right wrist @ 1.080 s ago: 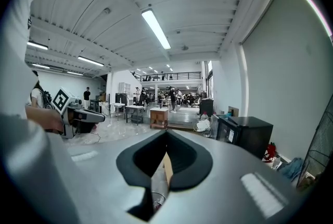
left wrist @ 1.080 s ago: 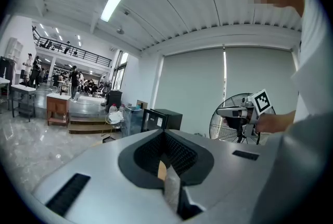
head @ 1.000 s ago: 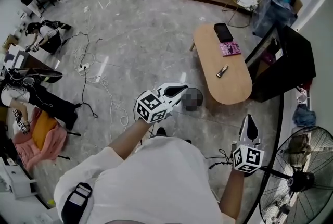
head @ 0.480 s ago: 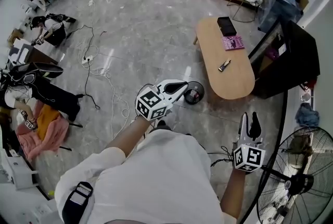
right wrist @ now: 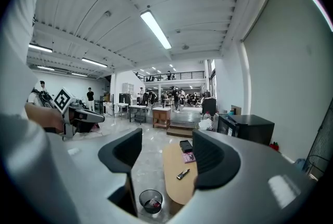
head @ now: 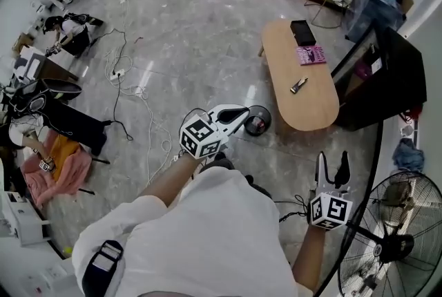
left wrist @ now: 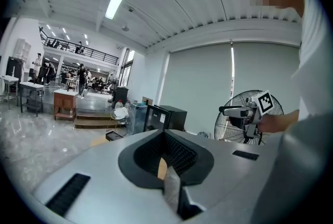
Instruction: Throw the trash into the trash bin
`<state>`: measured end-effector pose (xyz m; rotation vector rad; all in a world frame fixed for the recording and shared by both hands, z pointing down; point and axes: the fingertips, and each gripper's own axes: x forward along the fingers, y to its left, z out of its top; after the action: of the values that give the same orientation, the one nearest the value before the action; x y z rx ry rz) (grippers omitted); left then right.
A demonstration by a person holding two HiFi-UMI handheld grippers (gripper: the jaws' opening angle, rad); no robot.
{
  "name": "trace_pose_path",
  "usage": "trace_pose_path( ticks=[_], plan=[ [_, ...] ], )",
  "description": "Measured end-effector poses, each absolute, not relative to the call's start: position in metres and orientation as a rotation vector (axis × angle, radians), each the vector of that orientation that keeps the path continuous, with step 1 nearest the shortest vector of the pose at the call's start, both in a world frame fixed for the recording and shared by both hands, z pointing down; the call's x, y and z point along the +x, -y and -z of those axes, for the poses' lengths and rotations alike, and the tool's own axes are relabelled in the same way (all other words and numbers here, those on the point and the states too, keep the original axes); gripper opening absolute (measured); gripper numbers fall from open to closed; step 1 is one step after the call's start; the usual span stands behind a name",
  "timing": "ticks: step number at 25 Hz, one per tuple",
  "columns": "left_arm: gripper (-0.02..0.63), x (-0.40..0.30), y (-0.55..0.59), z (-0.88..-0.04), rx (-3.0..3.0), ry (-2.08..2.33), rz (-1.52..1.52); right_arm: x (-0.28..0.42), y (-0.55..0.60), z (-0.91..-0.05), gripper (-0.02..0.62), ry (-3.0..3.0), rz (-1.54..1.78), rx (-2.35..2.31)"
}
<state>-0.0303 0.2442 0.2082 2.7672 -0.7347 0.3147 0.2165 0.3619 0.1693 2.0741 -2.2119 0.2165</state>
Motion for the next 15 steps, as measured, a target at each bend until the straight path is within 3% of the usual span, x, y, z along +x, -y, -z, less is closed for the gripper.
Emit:
trace_pose_path(
  ticks=[15],
  plan=[
    [0.006, -0.017, -0.153, -0.237, 2.73, 0.664, -0.341, 0.224, -0.278, -0.194, 0.314, 2.146, -0.31, 2.076]
  ],
)
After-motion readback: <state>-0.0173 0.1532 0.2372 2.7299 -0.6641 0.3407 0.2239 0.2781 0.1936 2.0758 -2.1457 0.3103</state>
